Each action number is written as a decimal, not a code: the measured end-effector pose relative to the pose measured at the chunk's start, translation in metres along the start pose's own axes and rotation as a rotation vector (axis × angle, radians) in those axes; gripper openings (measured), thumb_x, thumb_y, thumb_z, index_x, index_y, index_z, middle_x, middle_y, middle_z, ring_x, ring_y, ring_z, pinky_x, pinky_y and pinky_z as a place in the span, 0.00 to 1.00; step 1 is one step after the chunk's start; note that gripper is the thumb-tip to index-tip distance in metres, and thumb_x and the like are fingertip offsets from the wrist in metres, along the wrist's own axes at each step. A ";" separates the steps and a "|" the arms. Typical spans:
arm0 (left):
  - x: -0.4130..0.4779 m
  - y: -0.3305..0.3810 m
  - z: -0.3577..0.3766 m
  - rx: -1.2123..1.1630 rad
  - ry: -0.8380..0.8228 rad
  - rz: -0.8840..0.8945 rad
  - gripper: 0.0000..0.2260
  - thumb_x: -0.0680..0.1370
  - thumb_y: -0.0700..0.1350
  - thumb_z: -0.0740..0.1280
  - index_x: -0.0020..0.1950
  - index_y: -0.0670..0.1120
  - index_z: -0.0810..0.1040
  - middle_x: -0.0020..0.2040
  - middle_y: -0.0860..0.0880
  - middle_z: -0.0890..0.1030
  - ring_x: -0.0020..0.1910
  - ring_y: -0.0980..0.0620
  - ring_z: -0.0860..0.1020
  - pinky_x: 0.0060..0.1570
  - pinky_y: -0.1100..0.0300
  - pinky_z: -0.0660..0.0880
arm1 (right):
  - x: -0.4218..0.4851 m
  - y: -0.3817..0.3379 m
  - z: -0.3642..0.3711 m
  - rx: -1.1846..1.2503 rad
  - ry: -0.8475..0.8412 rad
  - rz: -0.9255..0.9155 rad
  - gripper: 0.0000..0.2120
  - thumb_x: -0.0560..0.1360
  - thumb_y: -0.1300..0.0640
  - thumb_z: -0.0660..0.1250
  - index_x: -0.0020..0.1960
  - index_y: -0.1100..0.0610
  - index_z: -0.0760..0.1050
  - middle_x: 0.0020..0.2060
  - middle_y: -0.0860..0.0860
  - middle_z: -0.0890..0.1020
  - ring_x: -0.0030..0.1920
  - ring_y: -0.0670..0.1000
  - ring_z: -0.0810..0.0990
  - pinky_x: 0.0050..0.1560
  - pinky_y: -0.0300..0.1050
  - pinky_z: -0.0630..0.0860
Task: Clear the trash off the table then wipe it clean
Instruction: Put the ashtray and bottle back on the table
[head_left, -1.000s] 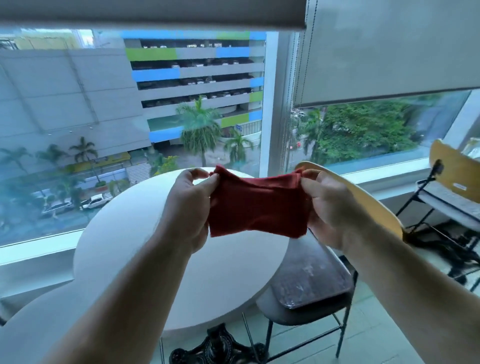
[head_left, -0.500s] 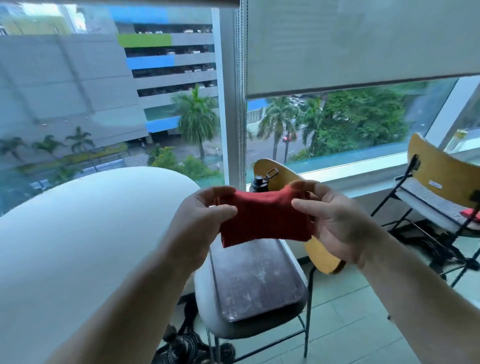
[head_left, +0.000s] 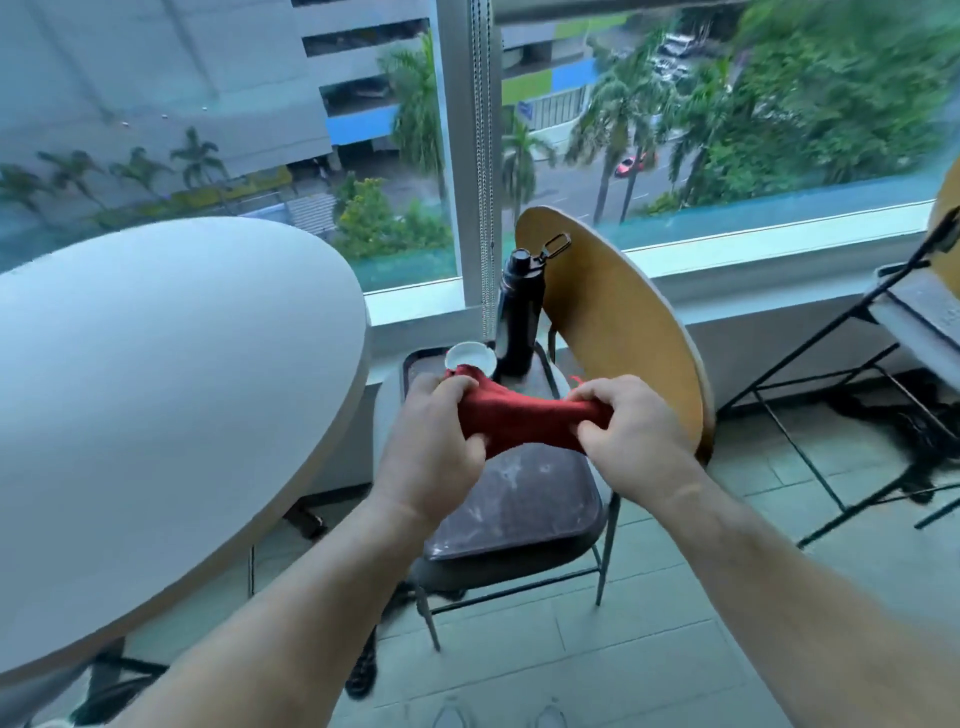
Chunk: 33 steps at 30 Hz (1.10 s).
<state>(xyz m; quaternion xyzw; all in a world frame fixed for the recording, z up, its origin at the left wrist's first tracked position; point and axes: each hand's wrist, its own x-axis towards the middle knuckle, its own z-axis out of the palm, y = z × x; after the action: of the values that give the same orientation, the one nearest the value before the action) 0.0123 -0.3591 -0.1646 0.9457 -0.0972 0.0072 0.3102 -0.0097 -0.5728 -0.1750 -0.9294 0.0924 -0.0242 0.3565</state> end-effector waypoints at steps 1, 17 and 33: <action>0.002 -0.006 0.008 -0.014 -0.011 -0.014 0.18 0.75 0.43 0.75 0.65 0.49 0.80 0.57 0.53 0.74 0.51 0.54 0.75 0.60 0.66 0.68 | 0.002 0.006 0.007 0.037 0.007 0.039 0.09 0.77 0.59 0.70 0.52 0.45 0.82 0.53 0.45 0.75 0.47 0.45 0.76 0.44 0.27 0.69; 0.006 -0.102 0.146 -0.506 -0.217 -0.576 0.17 0.71 0.41 0.75 0.57 0.51 0.76 0.51 0.47 0.83 0.51 0.46 0.83 0.57 0.48 0.82 | 0.010 0.117 0.137 0.492 -0.016 0.544 0.24 0.75 0.63 0.70 0.65 0.44 0.69 0.53 0.51 0.83 0.49 0.53 0.84 0.46 0.48 0.80; -0.017 -0.125 0.205 0.337 -0.375 0.100 0.16 0.75 0.37 0.64 0.60 0.48 0.80 0.66 0.50 0.74 0.62 0.44 0.73 0.54 0.48 0.79 | 0.000 0.166 0.165 -0.248 -0.169 -0.063 0.12 0.79 0.63 0.65 0.58 0.52 0.82 0.53 0.43 0.78 0.53 0.49 0.76 0.49 0.50 0.80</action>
<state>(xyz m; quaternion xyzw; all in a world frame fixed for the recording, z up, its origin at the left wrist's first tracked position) 0.0091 -0.3782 -0.4043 0.9628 -0.1972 -0.1370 0.1240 -0.0173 -0.5852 -0.4086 -0.9674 0.0352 0.0544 0.2447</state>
